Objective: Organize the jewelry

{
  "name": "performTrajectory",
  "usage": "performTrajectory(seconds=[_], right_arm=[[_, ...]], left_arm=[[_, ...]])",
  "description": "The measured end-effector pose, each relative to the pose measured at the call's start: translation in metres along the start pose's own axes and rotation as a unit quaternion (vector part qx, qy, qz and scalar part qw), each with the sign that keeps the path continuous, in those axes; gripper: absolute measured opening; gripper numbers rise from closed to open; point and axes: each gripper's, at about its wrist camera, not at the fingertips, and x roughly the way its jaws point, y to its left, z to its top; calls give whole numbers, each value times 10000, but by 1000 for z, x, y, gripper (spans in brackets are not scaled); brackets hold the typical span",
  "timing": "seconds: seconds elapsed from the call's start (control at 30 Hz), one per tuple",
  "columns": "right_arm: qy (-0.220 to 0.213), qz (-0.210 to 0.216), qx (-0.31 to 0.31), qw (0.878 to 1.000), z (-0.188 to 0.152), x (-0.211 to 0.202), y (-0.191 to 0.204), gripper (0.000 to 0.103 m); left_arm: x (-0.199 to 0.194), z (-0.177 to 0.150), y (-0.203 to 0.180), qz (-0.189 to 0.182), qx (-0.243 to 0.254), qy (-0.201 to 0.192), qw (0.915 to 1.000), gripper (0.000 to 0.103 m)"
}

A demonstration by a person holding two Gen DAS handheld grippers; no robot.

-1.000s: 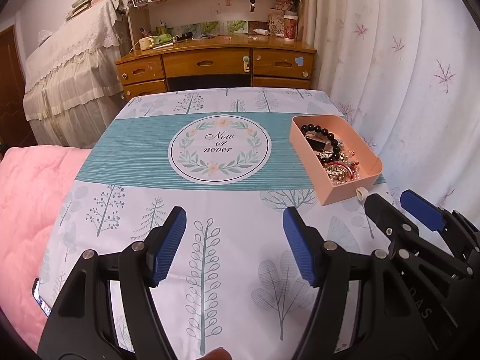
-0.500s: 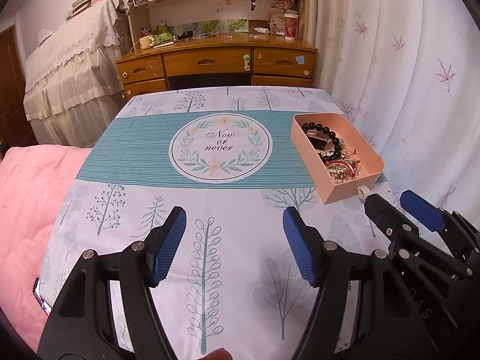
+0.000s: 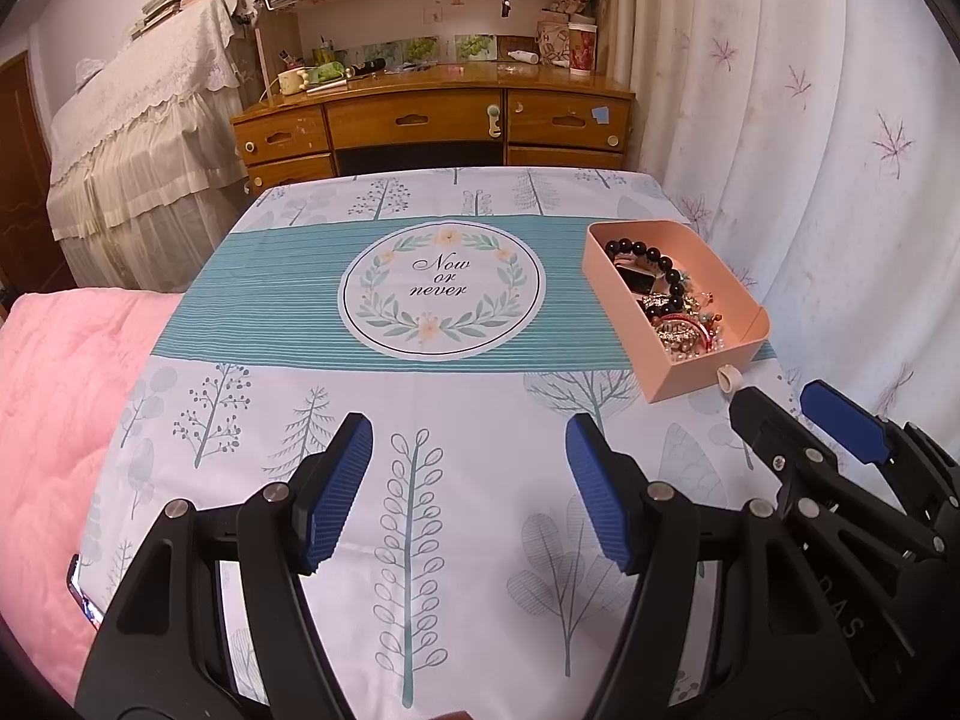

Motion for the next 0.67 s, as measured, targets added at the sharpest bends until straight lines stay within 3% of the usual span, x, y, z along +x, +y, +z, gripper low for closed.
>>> performTrajectory(seconds=[0.67], right_arm=[[11, 0, 14, 10000, -1, 1, 1, 54]], left_arm=[[3, -10, 3, -13, -27, 34, 10000, 65]])
